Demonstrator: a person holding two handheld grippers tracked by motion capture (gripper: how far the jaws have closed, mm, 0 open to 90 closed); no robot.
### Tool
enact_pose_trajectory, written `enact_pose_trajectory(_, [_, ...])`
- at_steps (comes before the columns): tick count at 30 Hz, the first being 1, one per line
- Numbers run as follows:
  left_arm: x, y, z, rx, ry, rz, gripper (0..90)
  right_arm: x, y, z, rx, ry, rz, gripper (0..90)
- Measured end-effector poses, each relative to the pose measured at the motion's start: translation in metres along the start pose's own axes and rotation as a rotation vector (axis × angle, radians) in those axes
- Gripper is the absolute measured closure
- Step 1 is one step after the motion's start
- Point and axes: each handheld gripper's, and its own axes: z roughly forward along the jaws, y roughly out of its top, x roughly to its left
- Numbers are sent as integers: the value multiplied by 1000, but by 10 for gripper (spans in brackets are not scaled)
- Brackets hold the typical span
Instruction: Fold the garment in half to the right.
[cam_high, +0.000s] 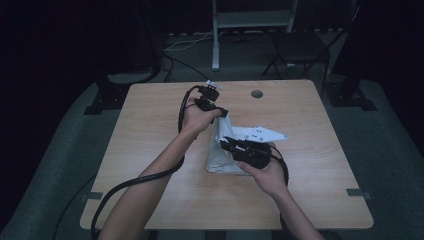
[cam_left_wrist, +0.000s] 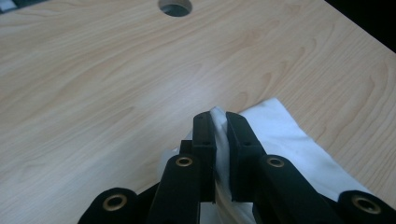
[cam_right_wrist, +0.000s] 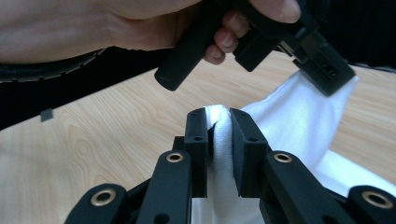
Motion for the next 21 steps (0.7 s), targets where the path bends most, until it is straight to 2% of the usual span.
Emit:
enact_pose_trajectory(10, [-21,-2,34,-8,-55,37,837,-19,-22,-24,38,-58,26,784])
enact_pose_trajectory(21, [-34,-1,50,-14,-72,52,834,-30,-38,-41,63,-103,45,783])
